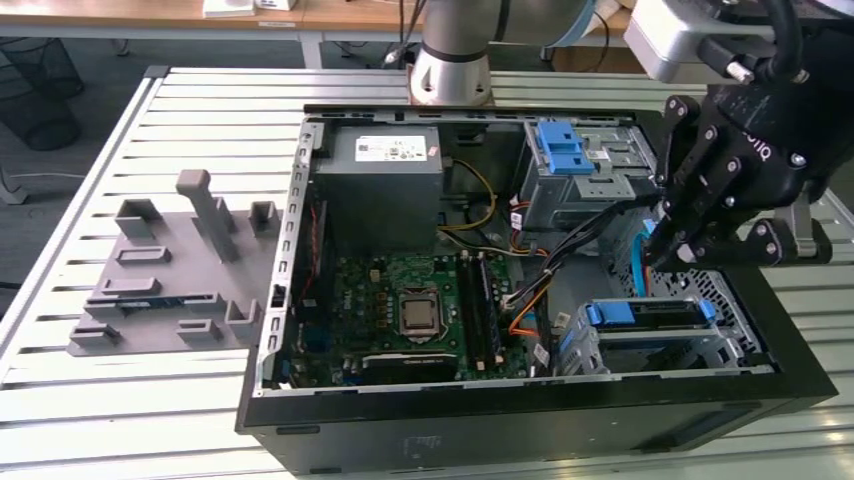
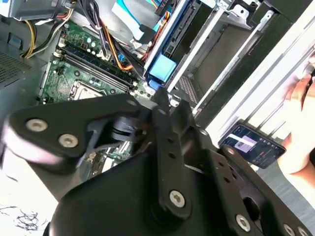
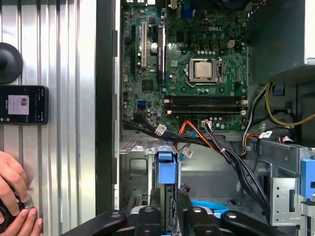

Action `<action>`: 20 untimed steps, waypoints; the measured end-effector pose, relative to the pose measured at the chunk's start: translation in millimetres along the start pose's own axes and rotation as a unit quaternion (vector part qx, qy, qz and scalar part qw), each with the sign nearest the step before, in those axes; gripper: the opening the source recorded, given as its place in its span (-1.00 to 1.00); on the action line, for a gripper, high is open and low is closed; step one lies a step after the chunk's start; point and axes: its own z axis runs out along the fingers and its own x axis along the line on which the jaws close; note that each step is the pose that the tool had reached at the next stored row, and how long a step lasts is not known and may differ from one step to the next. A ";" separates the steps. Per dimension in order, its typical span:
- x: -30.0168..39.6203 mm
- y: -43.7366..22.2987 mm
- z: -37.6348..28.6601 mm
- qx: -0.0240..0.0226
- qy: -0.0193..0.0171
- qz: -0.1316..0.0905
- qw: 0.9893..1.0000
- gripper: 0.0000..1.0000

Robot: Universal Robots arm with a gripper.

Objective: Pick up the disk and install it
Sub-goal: 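Insert the disk into the insertion slot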

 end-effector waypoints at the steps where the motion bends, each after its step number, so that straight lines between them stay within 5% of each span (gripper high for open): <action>1: 0.0 -0.1 1.8 0.000 0.000 0.000 1.000 -0.51; 6: 0.1 -0.6 11.0 0.000 0.000 0.000 1.000 -0.79; 11: 0.2 -0.6 19.7 0.000 0.000 0.000 1.000 -0.79; 20: 0.2 -0.6 24.5 0.000 0.000 0.000 1.000 -0.79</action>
